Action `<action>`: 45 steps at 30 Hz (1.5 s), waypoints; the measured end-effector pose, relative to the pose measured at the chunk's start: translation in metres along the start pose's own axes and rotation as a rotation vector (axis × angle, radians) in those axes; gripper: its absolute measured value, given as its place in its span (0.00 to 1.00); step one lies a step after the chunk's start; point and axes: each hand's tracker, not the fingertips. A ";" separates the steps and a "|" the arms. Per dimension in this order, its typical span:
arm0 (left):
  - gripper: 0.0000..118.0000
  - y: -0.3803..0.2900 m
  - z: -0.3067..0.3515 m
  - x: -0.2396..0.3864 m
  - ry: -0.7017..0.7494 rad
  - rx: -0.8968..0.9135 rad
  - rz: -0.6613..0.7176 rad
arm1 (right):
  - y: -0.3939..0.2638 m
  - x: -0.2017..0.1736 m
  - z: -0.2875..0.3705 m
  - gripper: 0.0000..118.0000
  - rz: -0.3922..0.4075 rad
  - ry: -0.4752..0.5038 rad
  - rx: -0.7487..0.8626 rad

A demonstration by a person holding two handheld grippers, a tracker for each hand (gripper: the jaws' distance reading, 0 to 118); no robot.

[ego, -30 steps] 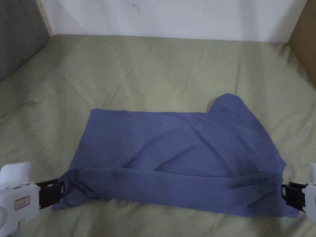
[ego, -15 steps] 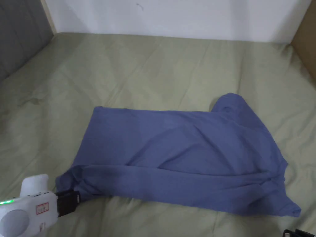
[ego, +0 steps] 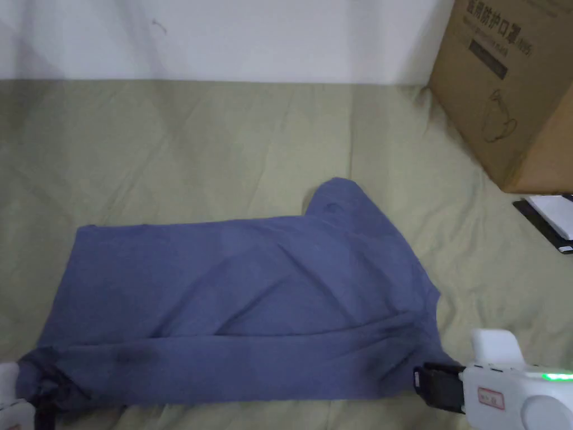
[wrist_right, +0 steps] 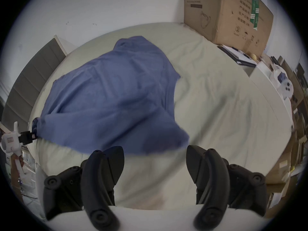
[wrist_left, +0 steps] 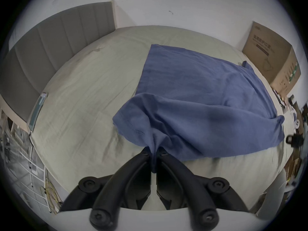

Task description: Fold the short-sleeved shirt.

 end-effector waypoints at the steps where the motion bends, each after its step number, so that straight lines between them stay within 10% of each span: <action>1: 0.02 -0.001 0.002 -0.002 -0.001 0.000 0.004 | 0.006 0.003 -0.012 0.64 -0.011 0.001 -0.010; 3: 0.02 -0.001 0.005 -0.006 -0.004 -0.001 0.031 | 0.012 0.004 -0.038 0.16 -0.007 -0.003 -0.072; 5: 0.02 -0.003 0.007 -0.012 -0.030 -0.016 0.076 | 0.004 0.002 -0.066 0.06 -0.069 0.010 -0.137; 14: 0.02 -0.001 0.034 -0.019 -0.033 -0.003 0.011 | 0.004 0.023 0.008 0.06 -0.218 0.094 -0.070; 24: 0.02 -0.050 0.051 -0.032 -0.008 -0.089 -0.062 | -0.063 0.024 0.039 0.06 -0.088 0.015 -0.190; 26: 0.08 -0.059 0.040 -0.031 -0.013 -0.119 -0.039 | -0.072 0.020 0.033 0.24 -0.106 0.013 -0.197; 29: 0.53 -0.059 0.037 -0.033 0.070 -0.113 -0.019 | -0.068 0.016 0.041 0.74 -0.085 -0.032 -0.187; 33: 0.56 -0.043 0.075 -0.037 0.018 0.031 0.046 | -0.050 0.014 0.073 0.72 -0.010 -0.088 -0.086; 36: 0.47 -0.027 0.106 -0.028 -0.012 0.247 0.108 | -0.032 0.007 0.092 0.43 0.027 -0.070 -0.008; 38: 0.08 -0.013 0.107 -0.021 -0.077 0.271 0.126 | -0.020 0.000 0.094 0.06 0.013 -0.053 0.014; 45: 0.00 0.016 0.058 0.014 -0.104 0.241 0.105 | 0.026 -0.002 0.038 0.00 -0.114 0.073 0.015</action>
